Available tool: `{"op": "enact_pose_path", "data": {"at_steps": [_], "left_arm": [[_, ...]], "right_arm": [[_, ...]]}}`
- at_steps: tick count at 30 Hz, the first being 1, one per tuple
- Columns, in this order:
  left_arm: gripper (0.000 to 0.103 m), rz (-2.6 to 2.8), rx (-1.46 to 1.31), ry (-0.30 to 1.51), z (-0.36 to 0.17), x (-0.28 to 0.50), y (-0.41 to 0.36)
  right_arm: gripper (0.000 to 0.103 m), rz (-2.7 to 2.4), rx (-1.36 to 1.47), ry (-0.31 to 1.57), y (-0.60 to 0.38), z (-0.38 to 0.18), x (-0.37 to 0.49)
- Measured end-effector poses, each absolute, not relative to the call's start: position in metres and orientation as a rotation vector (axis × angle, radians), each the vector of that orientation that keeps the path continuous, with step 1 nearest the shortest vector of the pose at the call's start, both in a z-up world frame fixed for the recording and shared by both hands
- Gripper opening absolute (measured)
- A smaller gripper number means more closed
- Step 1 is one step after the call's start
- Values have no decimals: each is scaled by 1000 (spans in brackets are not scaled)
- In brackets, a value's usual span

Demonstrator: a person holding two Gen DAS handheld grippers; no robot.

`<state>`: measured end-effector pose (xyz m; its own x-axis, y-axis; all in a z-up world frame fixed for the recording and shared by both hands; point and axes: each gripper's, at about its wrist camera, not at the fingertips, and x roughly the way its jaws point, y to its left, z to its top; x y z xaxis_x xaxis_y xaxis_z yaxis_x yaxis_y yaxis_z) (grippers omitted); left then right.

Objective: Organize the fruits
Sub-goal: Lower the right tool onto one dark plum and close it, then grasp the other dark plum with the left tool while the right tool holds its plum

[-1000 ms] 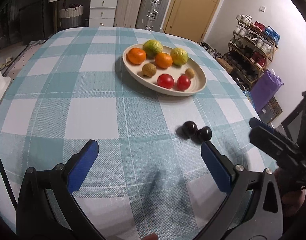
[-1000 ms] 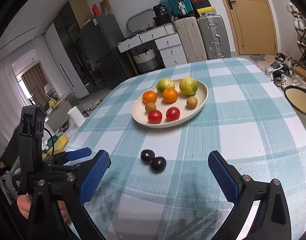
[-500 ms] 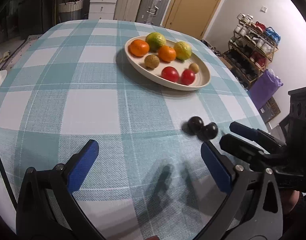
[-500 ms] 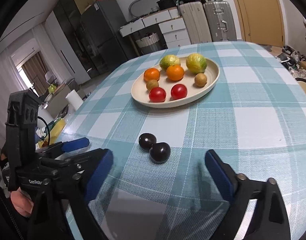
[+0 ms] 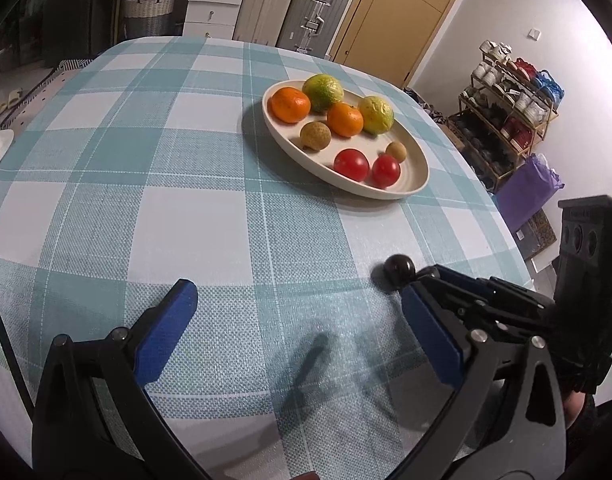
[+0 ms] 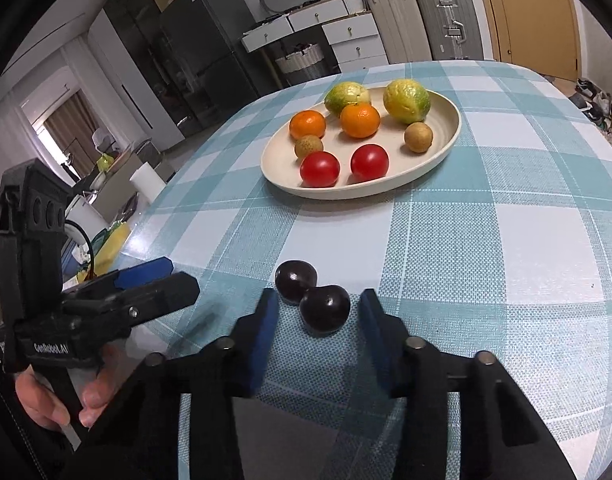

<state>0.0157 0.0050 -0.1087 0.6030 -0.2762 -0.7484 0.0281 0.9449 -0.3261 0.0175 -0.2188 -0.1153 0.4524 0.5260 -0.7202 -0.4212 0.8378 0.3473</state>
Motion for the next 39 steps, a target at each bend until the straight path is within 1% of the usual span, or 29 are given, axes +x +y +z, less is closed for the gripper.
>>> {"op": "enact_pose_path", "data": {"at_steps": [1, 2, 11, 23, 25, 28, 30, 31, 32, 33, 34, 35, 36, 37, 38, 39], "left_arm": [[102, -177, -296, 909, -108, 17, 6], [102, -173, -295, 909, -108, 17, 6], [102, -194, -281, 948, -113, 24, -8], [101, -243, -119, 988, -120, 46, -68], [98, -245, -84, 1004, -122, 52, -78], [90, -292, -92, 996, -120, 57, -85], [81, -310, -106, 995, -119, 60, -88], [80, -314, -111, 997, -119, 62, -89], [75, -309, -108, 996, -119, 63, -90], [68, -300, -100, 996, -119, 64, -90], [64, -285, -86, 996, -119, 65, -91], [55, -272, -74, 999, -119, 66, -91], [48, -262, -58, 1004, -118, 67, -92], [43, -283, -68, 1010, -118, 68, -92], [32, -305, -85, 1018, -118, 68, -91], [26, -334, -110, 1029, -118, 69, -90]], "right_arm": [[27, 581, 116, 935, -218, -116, 17], [26, 574, 114, 939, -219, -116, 18], [26, 578, 170, 875, -237, -105, 16], [26, 567, 230, 812, -271, -94, 14], [26, 563, 238, 808, -277, -94, 14], [26, 558, 252, 794, -286, -93, 13], [26, 554, 258, 788, -291, -94, 13], [26, 554, 262, 789, -292, -94, 14], [26, 554, 267, 790, -294, -95, 14], [26, 554, 273, 789, -296, -95, 15], [26, 556, 276, 788, -297, -95, 16], [26, 558, 278, 787, -298, -95, 16], [26, 559, 281, 786, -299, -95, 17], [26, 559, 281, 786, -299, -95, 18], [26, 559, 282, 789, -299, -95, 19], [26, 561, 282, 791, -299, -95, 19]]}}
